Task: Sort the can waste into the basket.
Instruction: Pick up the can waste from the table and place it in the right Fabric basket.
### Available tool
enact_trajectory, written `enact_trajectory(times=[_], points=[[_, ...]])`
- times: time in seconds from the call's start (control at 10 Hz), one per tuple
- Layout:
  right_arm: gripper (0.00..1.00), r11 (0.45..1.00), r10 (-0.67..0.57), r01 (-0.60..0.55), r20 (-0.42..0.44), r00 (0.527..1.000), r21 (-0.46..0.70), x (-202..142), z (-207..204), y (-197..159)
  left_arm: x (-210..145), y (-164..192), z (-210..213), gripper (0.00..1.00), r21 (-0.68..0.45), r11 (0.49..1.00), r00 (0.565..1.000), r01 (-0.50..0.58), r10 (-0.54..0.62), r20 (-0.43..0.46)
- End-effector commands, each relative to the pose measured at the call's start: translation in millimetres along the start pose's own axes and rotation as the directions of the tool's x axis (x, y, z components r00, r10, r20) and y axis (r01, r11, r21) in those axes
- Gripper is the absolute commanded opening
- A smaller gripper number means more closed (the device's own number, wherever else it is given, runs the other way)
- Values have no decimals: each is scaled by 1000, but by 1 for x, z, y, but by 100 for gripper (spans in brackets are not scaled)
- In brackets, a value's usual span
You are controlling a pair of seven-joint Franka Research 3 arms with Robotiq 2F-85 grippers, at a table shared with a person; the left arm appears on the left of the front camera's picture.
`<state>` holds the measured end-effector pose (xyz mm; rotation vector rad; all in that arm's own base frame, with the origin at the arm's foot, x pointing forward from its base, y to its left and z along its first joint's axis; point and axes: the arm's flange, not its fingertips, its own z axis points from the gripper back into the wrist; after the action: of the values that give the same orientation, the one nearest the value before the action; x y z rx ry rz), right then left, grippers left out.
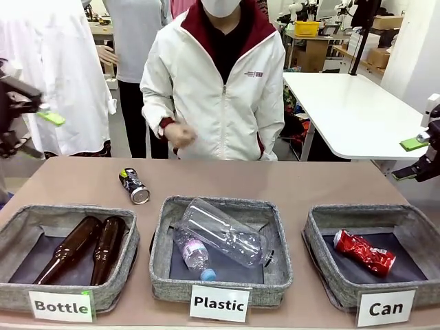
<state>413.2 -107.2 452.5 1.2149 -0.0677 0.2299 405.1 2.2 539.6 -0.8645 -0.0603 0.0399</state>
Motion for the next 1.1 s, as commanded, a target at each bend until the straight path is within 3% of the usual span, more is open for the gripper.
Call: enact_trajectory(times=[0.0, 0.1, 0.2, 0.3, 0.4, 0.6, 0.7, 0.8, 0.9, 1.0], points=[[100, 1000, 23, -23, 3, 1000, -9, -1, 1, 0, -5, -59, -45, 100, 253, 950, 978, -181, 146, 149], [100, 1000, 23, -23, 3, 1000, -9, -1, 1, 0, 4, -81, -69, 100, 371, 888, 952, -270, 190, 239], [100, 1000, 23, -23, 3, 1000, -9, -1, 1, 0, 14, -96, -92, 100, 478, 830, 950, -288, 184, 253], [100, 1000, 23, -23, 3, 1000, -9, -1, 1, 0, 27, -103, -110, 100, 561, 726, 910, -398, 236, 341], [100, 1000, 23, -23, 3, 1000, -9, -1, 1, 0, 39, -105, -124, 100, 603, 639, 871, -478, 258, 417], [100, 1000, 23, -23, 3, 1000, -9, -1, 1, 0, 48, -100, -141, 100, 628, 522, 808, -578, 255, 532], [100, 1000, 23, -23, 3, 1000, -9, -1, 1, 0, 41, -104, -148, 100, 606, 532, 791, -591, 235, 565], [100, 1000, 23, -23, 3, 1000, -9, -1, 1, 0, 16, -124, -149, 100, 476, 556, 692, -681, 278, 666], [100, 1000, 23, -23, 3, 1000, -9, -1, 1, 0, 42, -81, -142, 100, 615, 543, 801, -573, 212, 560], [100, 1000, 23, -23, 3, 1000, -9, -1, 1, 0, 42, -81, -142, 100, 615, 543, 801, -573, 212, 560]])
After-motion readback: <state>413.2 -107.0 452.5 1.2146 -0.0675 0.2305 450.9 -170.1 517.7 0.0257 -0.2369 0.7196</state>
